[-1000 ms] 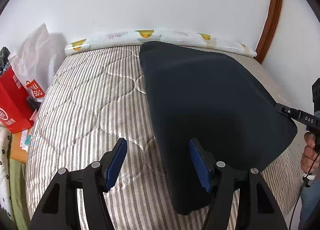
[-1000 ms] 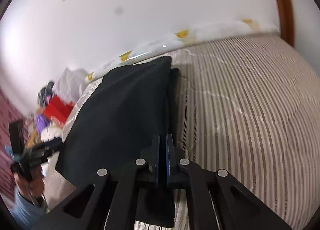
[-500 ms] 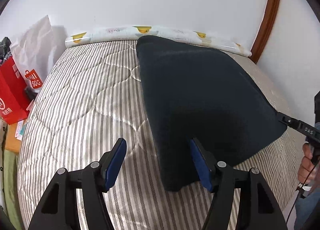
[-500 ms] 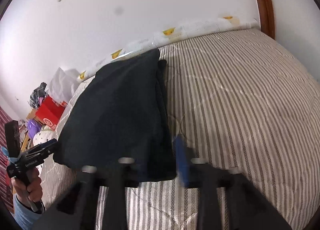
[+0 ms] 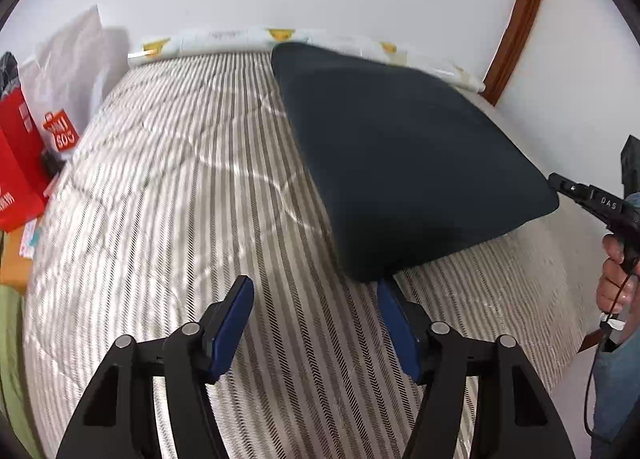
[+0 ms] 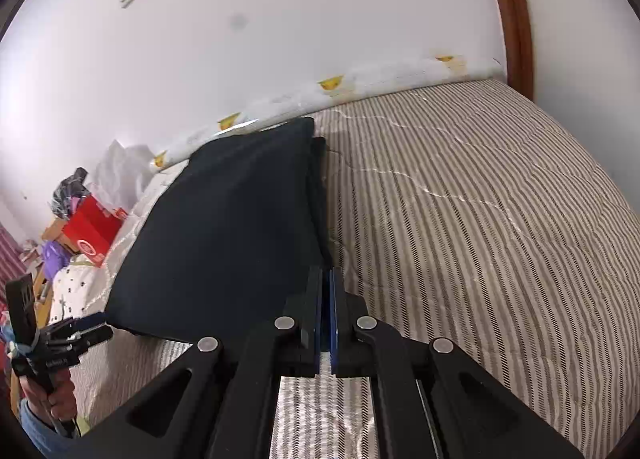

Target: Fold small clothes

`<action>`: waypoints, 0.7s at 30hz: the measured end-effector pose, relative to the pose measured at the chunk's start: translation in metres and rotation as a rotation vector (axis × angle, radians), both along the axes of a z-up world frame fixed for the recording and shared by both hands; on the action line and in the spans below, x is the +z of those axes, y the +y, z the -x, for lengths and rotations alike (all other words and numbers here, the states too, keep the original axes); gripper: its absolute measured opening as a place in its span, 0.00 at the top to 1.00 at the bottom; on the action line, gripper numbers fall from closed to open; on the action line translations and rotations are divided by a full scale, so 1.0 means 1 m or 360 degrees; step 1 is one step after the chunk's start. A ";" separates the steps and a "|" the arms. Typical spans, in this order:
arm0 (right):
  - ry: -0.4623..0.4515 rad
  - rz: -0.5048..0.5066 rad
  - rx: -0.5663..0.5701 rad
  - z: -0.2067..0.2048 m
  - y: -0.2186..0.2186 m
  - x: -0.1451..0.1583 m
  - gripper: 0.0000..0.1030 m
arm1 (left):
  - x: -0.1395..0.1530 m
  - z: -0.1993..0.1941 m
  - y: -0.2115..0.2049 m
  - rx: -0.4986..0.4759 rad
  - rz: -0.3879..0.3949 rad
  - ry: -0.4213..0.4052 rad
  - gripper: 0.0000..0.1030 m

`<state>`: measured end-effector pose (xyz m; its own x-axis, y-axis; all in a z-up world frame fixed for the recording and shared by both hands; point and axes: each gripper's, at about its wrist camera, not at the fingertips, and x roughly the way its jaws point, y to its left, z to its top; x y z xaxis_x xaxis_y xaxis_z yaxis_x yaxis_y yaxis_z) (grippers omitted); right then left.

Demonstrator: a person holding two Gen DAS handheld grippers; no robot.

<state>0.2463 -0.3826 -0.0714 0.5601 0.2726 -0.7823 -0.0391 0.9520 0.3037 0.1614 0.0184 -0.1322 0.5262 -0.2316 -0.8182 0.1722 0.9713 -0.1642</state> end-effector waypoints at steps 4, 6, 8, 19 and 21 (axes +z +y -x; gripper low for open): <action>0.0026 -0.0012 -0.0033 0.003 -0.005 0.001 0.98 | -0.005 -0.007 -0.012 -0.0012 0.0057 0.0009 0.54; 0.0007 -0.0036 -0.0039 0.008 -0.007 0.007 0.96 | -0.008 -0.012 -0.020 -0.0015 0.0043 0.0017 0.59; -0.0023 -0.0087 -0.0044 0.013 -0.010 0.014 0.94 | -0.008 -0.013 -0.024 -0.0002 0.0049 -0.0004 0.72; 0.0027 -0.0132 -0.0025 0.010 -0.001 0.009 0.94 | -0.002 0.009 -0.008 0.0023 0.0028 -0.0029 0.89; 0.0022 -0.0131 -0.0021 0.009 0.000 0.010 0.94 | 0.003 0.013 -0.004 0.0035 0.0029 -0.0035 0.89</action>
